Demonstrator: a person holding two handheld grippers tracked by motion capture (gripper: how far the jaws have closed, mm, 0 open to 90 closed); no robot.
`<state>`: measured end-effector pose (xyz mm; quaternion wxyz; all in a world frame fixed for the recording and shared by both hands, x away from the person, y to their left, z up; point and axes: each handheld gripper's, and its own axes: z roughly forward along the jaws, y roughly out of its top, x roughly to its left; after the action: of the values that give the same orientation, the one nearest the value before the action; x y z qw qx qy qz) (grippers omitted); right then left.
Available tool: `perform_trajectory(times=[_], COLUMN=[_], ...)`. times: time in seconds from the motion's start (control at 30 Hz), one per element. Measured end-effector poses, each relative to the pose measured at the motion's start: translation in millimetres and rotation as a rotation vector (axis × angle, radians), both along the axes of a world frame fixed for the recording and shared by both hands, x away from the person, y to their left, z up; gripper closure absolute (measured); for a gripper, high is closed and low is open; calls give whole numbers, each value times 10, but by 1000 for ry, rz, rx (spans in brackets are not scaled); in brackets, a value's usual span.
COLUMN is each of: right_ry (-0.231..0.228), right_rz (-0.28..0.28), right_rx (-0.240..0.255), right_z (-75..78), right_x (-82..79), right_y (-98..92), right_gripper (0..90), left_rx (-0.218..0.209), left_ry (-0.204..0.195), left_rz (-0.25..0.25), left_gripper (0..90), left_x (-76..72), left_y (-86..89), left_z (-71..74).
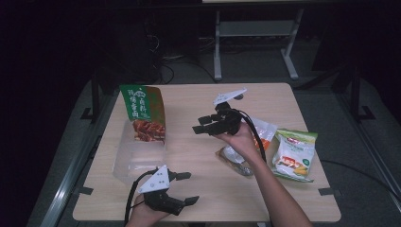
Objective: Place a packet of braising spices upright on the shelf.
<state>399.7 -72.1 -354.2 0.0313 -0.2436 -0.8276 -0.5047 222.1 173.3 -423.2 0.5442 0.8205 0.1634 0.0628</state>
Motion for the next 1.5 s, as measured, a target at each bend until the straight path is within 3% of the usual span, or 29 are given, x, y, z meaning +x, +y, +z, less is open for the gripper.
perform_trajectory(times=[0.77,1.3,1.5], right_ry=[24,25,37], right_rz=[-47,-134,-176], right_rx=[2,-116,-125], right_z=[-190,-351,-437], right_x=[-424,-713,-801], right_y=[-596,-958,-1114], right_gripper=[428,427,426], left_rx=[15,27,29], left_ry=[2,11,19], left_rz=[-4,-12,-14], left_gripper=[222,222,224], left_x=[9,-3,-3], left_y=[-14,-78,-99], left_z=[0,-28,-43])
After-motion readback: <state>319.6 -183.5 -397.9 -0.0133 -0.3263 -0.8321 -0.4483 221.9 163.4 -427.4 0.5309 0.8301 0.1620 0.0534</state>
